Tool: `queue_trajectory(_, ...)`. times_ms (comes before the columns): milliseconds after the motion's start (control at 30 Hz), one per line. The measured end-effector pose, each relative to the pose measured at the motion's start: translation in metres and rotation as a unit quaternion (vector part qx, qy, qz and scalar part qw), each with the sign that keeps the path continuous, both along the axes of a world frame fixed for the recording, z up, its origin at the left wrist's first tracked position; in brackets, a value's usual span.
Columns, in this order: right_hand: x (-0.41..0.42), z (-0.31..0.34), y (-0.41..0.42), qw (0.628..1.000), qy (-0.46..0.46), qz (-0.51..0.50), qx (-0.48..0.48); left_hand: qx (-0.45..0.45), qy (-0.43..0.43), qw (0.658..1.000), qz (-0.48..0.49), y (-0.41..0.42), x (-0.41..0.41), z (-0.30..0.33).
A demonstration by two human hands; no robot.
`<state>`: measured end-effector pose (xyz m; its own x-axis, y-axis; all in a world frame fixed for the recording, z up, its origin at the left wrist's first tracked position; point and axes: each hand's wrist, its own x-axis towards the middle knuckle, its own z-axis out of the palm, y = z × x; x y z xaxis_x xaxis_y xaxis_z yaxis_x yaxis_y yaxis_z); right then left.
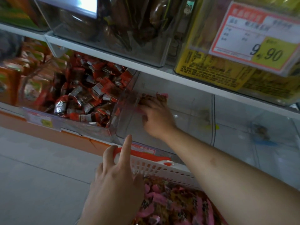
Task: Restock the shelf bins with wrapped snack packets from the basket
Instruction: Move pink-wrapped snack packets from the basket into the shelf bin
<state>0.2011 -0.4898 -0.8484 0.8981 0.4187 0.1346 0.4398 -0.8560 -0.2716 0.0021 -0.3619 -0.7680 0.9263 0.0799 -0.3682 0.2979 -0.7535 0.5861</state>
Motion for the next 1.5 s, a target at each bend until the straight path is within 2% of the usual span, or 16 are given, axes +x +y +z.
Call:
queue_trajectory(233, 0.014, 0.005, 0.006, 0.996, 0.066, -0.002, -0.056, -0.009, -0.005, 1.0, 0.004, 0.001, 0.0, 0.0)
queue_trajectory(433, 0.025, 0.01, 0.002, 0.993, 0.08, 0.018, -0.084, -0.007, -0.015, 1.0, 0.004, 0.002, -0.002, -0.002)
queue_trajectory(667, -0.011, 0.034, -0.012, 0.993, 0.103, 0.012, 0.054, -0.004, -0.012, 1.0, 0.011, 0.008, 0.004, -0.008)
queue_trajectory(767, -0.052, 0.065, -0.03, 0.99, 0.05, -0.01, 0.134, -0.021, -0.03, 0.999, 0.028, 0.013, 0.006, -0.007)
queue_trajectory(867, -0.122, 0.096, -0.053, 0.979, 0.009, 0.034, 0.203, -0.018, -0.057, 0.997, 0.046, 0.019, 0.001, 0.0)
queue_trajectory(967, -0.197, 0.106, -0.08, 0.98, 0.063, 0.031, 0.185, 0.014, -0.053, 0.996, 0.067, 0.023, -0.019, 0.008)
queue_trajectory(1067, -0.246, 0.086, -0.097, 0.974, 0.197, -0.018, 0.107, 0.061, 0.004, 0.996, 0.062, 0.022, -0.04, 0.011)
queue_trajectory(1167, -0.269, 0.064, -0.097, 0.954, 0.29, -0.057, 0.05, 0.067, 0.035, 0.996, 0.038, 0.019, -0.056, 0.007)
queue_trajectory(1233, -0.274, 0.056, -0.082, 0.947, 0.312, -0.069, 0.046, 0.087, 0.018, 0.996, 0.027, 0.018, -0.065, 0.004)
queue_trajectory(1367, -0.259, 0.023, -0.042, 0.948, 0.296, -0.1, 0.058, 0.13, -0.03, 0.991, 0.03, 0.015, -0.071, -0.007)
queue_trajectory(1500, -0.24, -0.009, -0.012, 0.93, 0.337, -0.128, 0.078, 0.132, -0.026, 0.99, 0.043, 0.015, -0.069, -0.01)
